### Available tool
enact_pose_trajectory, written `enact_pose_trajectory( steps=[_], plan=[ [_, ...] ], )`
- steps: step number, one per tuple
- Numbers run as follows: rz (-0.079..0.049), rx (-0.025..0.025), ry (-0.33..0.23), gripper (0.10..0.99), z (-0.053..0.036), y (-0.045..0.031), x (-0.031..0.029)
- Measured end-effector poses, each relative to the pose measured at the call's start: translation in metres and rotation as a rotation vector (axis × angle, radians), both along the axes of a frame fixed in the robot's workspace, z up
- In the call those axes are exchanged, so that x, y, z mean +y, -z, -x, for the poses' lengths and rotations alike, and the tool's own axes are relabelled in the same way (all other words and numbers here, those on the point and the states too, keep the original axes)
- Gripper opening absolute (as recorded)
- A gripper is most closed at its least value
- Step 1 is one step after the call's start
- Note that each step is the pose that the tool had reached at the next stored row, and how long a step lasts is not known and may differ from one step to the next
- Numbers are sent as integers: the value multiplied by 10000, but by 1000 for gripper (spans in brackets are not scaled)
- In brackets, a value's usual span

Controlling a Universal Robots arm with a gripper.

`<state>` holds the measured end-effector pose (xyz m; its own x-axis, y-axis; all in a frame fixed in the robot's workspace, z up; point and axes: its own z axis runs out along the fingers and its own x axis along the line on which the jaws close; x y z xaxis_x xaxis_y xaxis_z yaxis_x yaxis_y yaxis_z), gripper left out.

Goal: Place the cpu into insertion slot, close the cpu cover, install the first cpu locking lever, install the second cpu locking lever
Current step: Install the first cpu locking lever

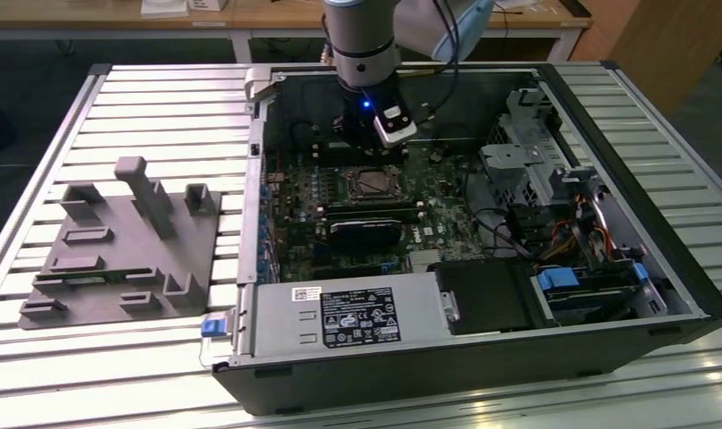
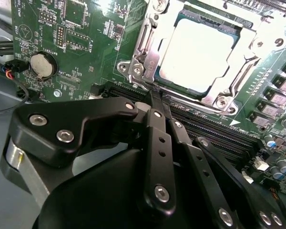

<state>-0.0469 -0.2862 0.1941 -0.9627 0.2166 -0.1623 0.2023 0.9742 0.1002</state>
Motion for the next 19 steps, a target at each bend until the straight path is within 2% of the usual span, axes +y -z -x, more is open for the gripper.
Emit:
enact_pose_trajectory(
  steps=[8, 19],
  plan=[
    [-236, -1, 0, 106, 0, 0, -25],
    [-271, 0, 1, 106, 0, -1, -57]
  ],
)
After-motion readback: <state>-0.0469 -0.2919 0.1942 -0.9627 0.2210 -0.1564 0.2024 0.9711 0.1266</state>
